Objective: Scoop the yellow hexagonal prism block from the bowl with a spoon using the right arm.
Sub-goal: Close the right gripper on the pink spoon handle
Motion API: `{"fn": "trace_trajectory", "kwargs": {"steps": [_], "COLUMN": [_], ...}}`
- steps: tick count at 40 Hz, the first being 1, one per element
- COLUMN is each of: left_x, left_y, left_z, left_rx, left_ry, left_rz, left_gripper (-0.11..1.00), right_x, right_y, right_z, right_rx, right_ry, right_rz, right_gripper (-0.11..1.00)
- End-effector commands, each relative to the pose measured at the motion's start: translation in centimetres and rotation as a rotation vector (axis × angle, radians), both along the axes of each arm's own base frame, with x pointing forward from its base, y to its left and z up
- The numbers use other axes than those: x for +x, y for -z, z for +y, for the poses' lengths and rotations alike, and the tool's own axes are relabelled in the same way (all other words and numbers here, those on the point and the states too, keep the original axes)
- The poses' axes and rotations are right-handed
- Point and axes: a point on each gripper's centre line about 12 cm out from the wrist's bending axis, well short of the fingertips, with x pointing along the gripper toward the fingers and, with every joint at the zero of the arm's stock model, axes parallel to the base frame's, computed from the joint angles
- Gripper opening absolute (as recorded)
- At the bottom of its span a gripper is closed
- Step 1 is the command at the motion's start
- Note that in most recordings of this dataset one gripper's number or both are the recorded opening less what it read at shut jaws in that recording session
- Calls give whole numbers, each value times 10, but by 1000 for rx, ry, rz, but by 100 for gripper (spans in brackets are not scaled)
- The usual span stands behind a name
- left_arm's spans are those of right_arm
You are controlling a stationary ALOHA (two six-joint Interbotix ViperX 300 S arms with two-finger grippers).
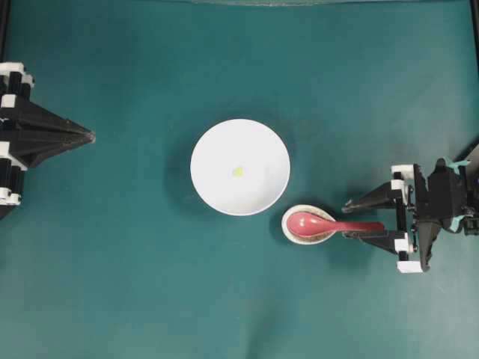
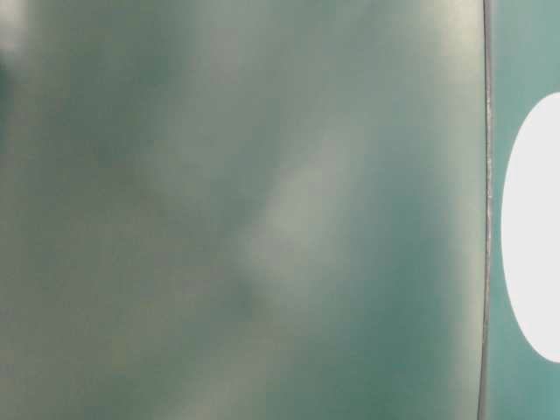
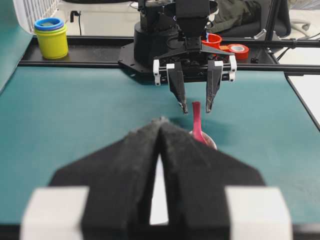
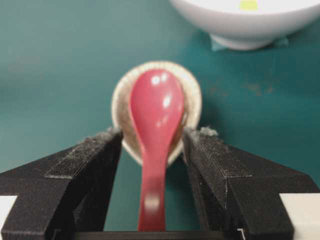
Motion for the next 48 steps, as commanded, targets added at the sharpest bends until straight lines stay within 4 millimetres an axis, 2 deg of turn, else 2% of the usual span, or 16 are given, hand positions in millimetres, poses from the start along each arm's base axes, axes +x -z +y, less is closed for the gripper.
{"fn": "trace_trajectory", "kwargs": {"steps": [1,29,48], "left_x": [2,3,3], "left_y": [-10,-7,-7], "left_z": [0,0,0], "left_rx": [2,2,2], "left_ry": [1,1,1], "left_rz": [-23,-5,-6], "left_gripper": [3,3,3], "right_x": [1,1,0], "right_y": [-2,22,26], "right_z": [3,5,3], "right_rx": [8,3,-12], "right_ry": [4,19,22], "right_rz": [-12,69,73], "right_gripper": [56,56,56]}}
